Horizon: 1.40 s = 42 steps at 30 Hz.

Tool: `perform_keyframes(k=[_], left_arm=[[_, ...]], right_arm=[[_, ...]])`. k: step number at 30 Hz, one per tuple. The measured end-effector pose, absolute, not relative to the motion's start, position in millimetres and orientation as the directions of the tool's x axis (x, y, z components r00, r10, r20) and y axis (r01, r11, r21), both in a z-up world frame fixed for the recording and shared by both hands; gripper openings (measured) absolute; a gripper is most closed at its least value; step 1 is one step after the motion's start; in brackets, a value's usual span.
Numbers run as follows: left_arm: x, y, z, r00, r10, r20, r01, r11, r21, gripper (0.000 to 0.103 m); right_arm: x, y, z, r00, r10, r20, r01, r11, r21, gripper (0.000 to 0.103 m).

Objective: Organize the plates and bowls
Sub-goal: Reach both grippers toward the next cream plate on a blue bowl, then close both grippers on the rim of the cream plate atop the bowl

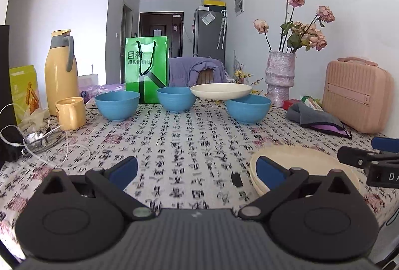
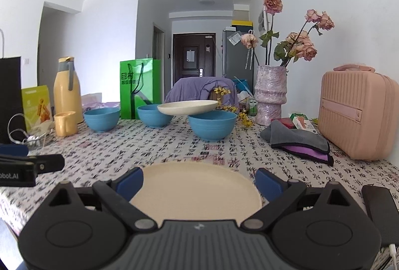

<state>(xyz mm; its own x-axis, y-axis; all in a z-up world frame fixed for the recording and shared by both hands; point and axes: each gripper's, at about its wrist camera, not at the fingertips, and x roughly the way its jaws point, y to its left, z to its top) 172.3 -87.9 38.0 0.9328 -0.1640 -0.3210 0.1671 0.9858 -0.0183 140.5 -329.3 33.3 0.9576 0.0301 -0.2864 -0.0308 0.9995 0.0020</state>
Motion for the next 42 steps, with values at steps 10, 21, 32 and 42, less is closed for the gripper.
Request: perform_keyframes(k=[10,21,32,42], left_arm=[[290.8,-97.8,80.5,0.922,-0.208,-0.328,0.222,0.975,0.006,0.09],[462.6,-110.2,104.5,0.857,-0.281,-0.432,0.258,0.96,-0.112,0.063],[608.1,-128.7,66.4,0.795,-0.205,-0.571,0.17,0.979,-0.116,0.045],[626.7,-128.8,48.7,0.772,-0.243,-0.588,0.194,0.97,-0.146,0.015]], right_arm=[[241.5,-380.8,86.1,0.933,0.093,-0.348,-0.04,0.987,0.157,0.082],[409.5,-411.5,134.7,0.859,0.227,-0.459,-0.129,0.963,0.235,0.074],[586.8,-414.7,90.4,0.757,0.211,-0.619,-0.032,0.957,0.287,0.052],[617.0,-407.8,54.5,0.744,0.247,-0.62,-0.045,0.945,0.323,0.02]])
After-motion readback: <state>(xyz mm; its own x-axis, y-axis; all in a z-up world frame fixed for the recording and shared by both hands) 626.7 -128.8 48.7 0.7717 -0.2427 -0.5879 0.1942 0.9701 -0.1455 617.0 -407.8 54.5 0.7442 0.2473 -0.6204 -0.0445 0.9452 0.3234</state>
